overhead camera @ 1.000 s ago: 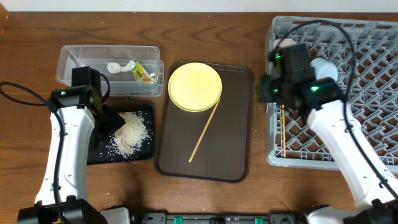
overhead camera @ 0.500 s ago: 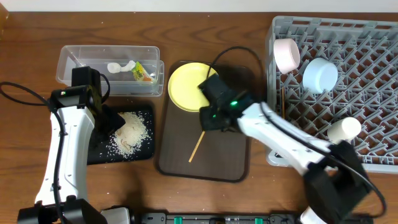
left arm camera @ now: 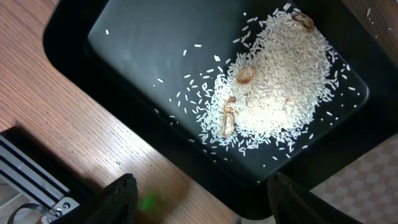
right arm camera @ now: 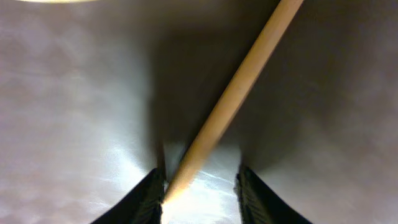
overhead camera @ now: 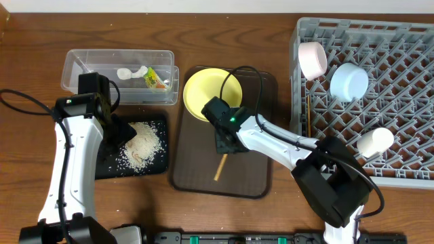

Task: Sort waste into correct bins and load items into the dishwasher rack
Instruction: 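Reach the right gripper back and grasp the second chopstick, then carry the second chopstick into the dish rack and release it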

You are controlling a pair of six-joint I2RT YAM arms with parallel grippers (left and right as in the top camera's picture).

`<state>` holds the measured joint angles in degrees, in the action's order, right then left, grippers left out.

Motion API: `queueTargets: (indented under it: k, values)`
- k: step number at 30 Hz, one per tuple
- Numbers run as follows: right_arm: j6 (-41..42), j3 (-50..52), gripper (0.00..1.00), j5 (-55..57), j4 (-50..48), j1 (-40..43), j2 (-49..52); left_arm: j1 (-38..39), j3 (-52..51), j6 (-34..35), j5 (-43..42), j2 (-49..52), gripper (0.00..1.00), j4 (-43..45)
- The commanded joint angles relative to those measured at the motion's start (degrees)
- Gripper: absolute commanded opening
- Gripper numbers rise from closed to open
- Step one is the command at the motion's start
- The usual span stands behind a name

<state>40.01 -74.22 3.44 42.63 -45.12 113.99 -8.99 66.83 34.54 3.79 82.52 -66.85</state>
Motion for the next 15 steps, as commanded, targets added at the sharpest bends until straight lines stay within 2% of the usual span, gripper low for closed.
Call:
queueTargets:
  k: [1,3,10,15]
  values:
    - [2.2,0.1,0.3,4.3,1.9,-0.4,1.3,-0.3,0.4,0.5,0.3,-0.2,0.7,-0.2]
    - [2.2,0.1,0.2,4.2,2.8,0.1,1.2,-0.3,0.4,0.5,0.3,-0.2,0.7,-0.2]
    - [2.2,0.1,0.01,4.3,5.8,3.2,-1.7,-0.3,0.4,0.5,0.3,-0.2,0.7,-0.2]
    - [-0.3,0.1,0.01,4.3,7.1,6.7,-7.3,-0.3,0.4,0.5,0.3,-0.2,0.7,-0.2]
